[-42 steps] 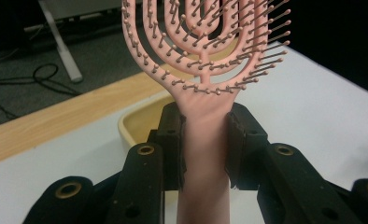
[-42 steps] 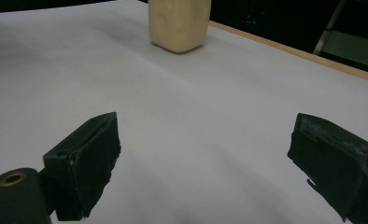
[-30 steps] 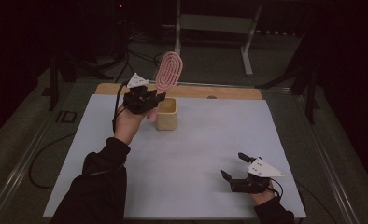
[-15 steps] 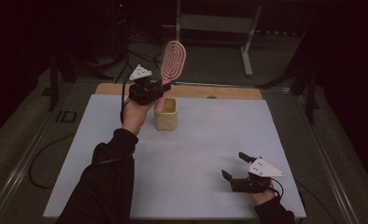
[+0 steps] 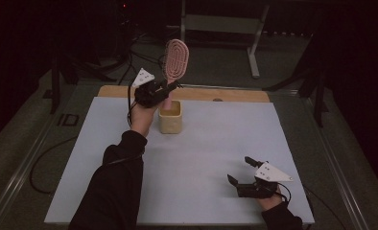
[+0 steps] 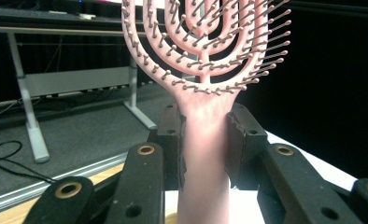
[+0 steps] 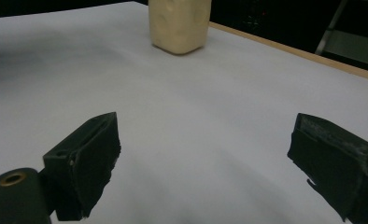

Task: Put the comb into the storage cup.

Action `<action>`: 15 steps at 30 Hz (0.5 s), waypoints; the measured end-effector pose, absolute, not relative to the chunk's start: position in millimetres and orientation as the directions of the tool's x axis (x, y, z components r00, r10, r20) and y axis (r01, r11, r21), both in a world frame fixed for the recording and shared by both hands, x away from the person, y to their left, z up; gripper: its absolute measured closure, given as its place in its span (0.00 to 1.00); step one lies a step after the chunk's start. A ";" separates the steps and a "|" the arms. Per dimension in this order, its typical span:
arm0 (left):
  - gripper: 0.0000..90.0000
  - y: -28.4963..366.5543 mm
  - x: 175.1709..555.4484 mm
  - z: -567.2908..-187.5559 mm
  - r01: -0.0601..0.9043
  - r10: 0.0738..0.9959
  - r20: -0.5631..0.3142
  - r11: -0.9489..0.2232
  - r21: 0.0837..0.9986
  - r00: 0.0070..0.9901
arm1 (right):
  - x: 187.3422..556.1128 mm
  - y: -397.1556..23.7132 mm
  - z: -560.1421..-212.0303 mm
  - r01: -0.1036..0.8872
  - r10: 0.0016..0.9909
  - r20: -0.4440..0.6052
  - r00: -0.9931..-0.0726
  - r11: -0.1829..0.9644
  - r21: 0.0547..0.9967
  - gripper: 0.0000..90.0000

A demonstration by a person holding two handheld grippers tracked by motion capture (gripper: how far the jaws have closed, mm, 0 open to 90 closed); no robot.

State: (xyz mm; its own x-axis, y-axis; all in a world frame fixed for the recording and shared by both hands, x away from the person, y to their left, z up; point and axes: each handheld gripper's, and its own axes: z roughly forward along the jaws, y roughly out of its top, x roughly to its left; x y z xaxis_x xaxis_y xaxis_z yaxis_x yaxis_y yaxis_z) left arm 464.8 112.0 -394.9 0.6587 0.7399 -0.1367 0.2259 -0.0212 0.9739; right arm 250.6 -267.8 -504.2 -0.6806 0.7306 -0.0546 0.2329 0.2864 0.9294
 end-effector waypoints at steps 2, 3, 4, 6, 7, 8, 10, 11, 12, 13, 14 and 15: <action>0.78 111.9 466.6 -398.9 0.228 0.750 -0.135 -0.022 0.973 0.647 | 250.6 -267.9 -504.2 0.233 0.730 -0.053 -0.682 0.285 0.930 0.10; 0.78 111.8 467.3 -401.1 0.228 0.753 -0.140 -0.014 0.974 0.643 | 250.8 -268.1 -504.3 0.233 0.730 -0.053 -0.682 0.285 0.930 0.10; 0.78 112.2 468.4 -403.1 0.231 0.751 -0.148 -0.006 0.973 0.644 | 250.8 -268.1 -504.5 0.234 0.730 -0.051 -0.682 0.284 0.930 0.10; 0.78 112.6 469.9 -407.7 0.231 0.747 -0.161 0.010 0.973 0.645 | 250.8 -268.0 -504.5 0.236 0.730 -0.051 -0.681 0.285 0.929 0.10; 0.78 112.4 470.5 -409.5 0.230 0.747 -0.164 0.015 0.973 0.645 | 250.9 -268.1 -504.6 0.235 0.729 -0.052 -0.682 0.287 0.929 0.10; 0.78 112.0 470.8 -410.8 0.227 0.748 -0.163 0.018 0.974 0.643 | 250.8 -268.0 -504.6 0.235 0.729 -0.053 -0.682 0.287 0.929 0.10; 0.78 111.2 471.4 -414.0 0.220 0.750 -0.164 0.026 0.975 0.641 | 251.1 -268.2 -504.6 0.234 0.729 -0.053 -0.683 0.287 0.929 0.10; 0.78 111.0 471.8 -415.4 0.218 0.751 -0.164 0.027 0.976 0.639 | 251.0 -268.1 -504.7 0.235 0.728 -0.052 -0.683 0.287 0.929 0.10; 0.78 110.7 472.1 -416.8 0.214 0.753 -0.162 0.029 0.976 0.638 | 250.9 -268.1 -504.7 0.235 0.728 -0.052 -0.683 0.287 0.928 0.10; 0.78 110.5 472.3 -418.2 0.211 0.753 -0.164 0.034 0.977 0.637 | 250.9 -268.2 -504.6 0.235 0.728 -0.052 -0.683 0.286 0.929 0.10; 0.78 110.7 472.6 -419.6 0.208 0.751 -0.162 0.034 0.978 0.640 | 251.1 -268.4 -504.6 0.232 0.728 -0.052 -0.683 0.284 0.930 0.10; 0.78 110.4 472.1 -420.7 0.199 0.757 -0.151 0.028 0.980 0.636 | 251.1 -268.7 -504.6 0.231 0.728 -0.052 -0.684 0.284 0.931 0.10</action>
